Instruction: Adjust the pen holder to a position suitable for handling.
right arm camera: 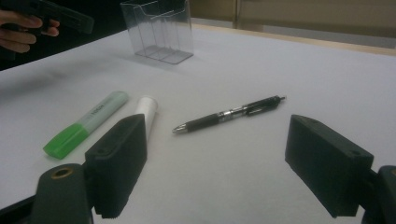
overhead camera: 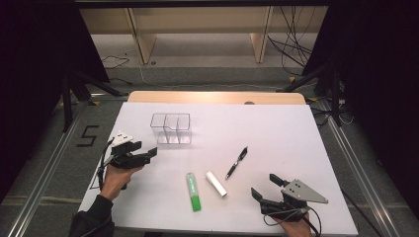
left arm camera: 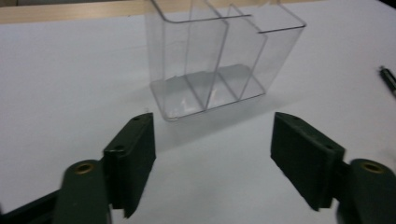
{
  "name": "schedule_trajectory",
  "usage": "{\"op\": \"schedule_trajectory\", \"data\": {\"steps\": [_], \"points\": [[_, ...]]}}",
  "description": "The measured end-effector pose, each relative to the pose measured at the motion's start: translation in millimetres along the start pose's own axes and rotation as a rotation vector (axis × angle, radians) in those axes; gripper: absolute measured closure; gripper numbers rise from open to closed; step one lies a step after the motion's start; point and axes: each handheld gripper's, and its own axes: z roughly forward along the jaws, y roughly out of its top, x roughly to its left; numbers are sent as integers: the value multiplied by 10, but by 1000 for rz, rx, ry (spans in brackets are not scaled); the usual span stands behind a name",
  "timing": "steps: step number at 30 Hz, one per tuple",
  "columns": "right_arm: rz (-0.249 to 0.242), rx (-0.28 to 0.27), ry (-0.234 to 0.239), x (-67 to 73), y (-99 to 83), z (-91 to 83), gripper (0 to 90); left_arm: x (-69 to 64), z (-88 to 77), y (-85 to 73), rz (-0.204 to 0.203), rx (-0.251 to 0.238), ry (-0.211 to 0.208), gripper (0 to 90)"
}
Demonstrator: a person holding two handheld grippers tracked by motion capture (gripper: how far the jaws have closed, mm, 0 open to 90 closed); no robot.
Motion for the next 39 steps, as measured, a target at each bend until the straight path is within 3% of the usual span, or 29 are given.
{"op": "schedule_trajectory", "data": {"steps": [3, 4, 6, 8, 11, 15, 21, 27, 39], "points": [[1, 0, -1, -1, -1, 0, 217, 91, 47, 41, -42, 41, 21, 368], [2, 0, 0, -2, -2, 4, 218, 136, 69, 74, -62, 48, 47, 432], [1, 1, 1, -2, -2, 8, 218, 163, 80, 91, -70, 52, 55, 515], [1, 2, 2, -2, -3, 9, 218, 262, 125, 131, -104, 54, 62, 617], [3, 1, 7, -3, -5, 10, 220, 331, 161, 156, -121, 59, 67, 760], [4, 3, 10, -1, -10, 14, 222, 453, 244, 214, -139, 58, 86, 871], [5, 5, 12, -2, -11, 22, 222, 615, 379, 287, -137, 68, 90, 890], [5, 6, 8, -2, -13, 22, 219, 736, 502, 341, -164, 79, 72, 890], [6, 9, 6, -10, -18, 21, 215, 562, 715, 405, -138, 97, 23, 891]]}}
